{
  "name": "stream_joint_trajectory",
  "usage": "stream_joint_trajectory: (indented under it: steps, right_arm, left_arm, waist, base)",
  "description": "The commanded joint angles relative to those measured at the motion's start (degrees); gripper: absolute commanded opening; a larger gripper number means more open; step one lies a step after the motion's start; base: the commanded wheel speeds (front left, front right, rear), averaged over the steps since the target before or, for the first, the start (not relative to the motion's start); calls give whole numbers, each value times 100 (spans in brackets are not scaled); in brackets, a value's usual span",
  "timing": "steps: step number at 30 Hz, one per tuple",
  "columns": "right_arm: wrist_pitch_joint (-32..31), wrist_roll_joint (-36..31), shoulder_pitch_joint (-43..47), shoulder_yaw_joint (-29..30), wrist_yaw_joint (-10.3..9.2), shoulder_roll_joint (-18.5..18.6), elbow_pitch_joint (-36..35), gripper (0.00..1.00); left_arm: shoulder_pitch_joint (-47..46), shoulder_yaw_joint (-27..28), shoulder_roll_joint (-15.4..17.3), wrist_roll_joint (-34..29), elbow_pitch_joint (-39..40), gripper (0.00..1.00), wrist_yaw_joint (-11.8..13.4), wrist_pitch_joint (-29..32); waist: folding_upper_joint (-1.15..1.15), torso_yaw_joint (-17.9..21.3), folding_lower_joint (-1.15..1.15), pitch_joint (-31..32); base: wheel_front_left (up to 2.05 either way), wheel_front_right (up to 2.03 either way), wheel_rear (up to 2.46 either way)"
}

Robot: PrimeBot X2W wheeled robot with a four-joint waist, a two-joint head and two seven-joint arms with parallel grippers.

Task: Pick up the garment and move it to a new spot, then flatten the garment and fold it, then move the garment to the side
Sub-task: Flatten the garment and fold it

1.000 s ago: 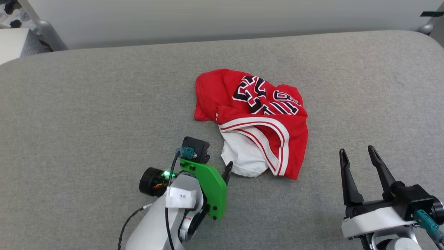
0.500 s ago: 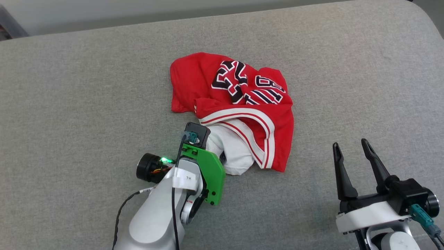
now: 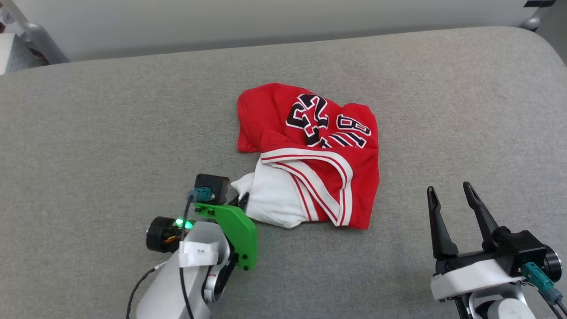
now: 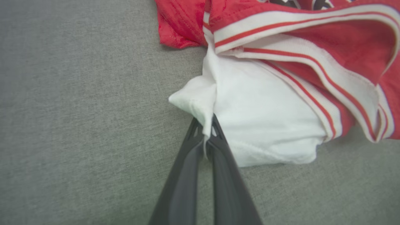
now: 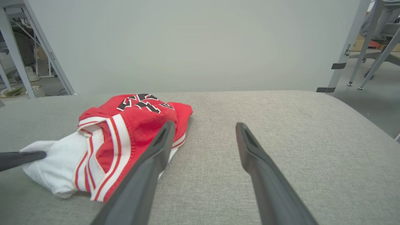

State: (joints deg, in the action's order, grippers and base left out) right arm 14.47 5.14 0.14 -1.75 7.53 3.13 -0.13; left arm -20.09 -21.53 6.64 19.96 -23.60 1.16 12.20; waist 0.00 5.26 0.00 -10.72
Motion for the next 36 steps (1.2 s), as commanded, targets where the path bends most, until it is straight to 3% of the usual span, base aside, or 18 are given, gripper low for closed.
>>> stream_joint_trajectory:
  steps: [1, 13, 19, 24, 26, 27, 32, 36]
  right_arm:
    - [52, -8, 62, 8, -4, -15, 25, 100]
    - [52, -4, 202, 90, -4, -22, 86, 100]
    - [52, 43, 202, 103, -4, -23, 90, 100]
    - [52, 42, 178, 99, -4, -24, 104, 100]
    - [52, 28, 169, 107, -4, -24, 112, 100]
    - [52, 20, 165, 107, -4, -24, 116, 100]
    - [52, -14, 164, 119, -4, -24, 144, 100]
    - [52, -48, 194, 165, -4, -24, 161, 100]
  left_arm:
    - [84, 85, 101, 48, 96, 0, 55, -60]
    - [498, 1003, 767, 379, 1090, 0, 465, -372]
    - [796, 1399, 944, 638, 953, 0, 624, -346]
    - [973, 1480, 948, 791, 502, 0, 607, -335]
    - [999, 1481, 920, 822, 303, 40, 611, -354]
    - [1004, 1486, 917, 826, 203, 100, 622, -366]
    - [937, 1500, 893, 784, -247, 100, 721, -551]
    - [829, 1491, 858, 762, -317, 100, 641, -911]
  waist:
    - [0, -261, 0, 265]
    - [0, -590, 0, 566]
    - [0, -644, 0, 553]
    - [0, -649, 0, 501]
    - [0, -649, 0, 481]
    - [0, -648, 0, 475]
    - [0, -666, 0, 511]
    - [0, -720, 0, 622]
  base:
    - [0, 0, 0]
    - [0, 0, 0]
    - [0, 0, 0]
    - [0, 0, 0]
    - [0, 0, 0]
    - [0, 0, 0]
    - [0, 0, 0]
    - [0, 0, 0]
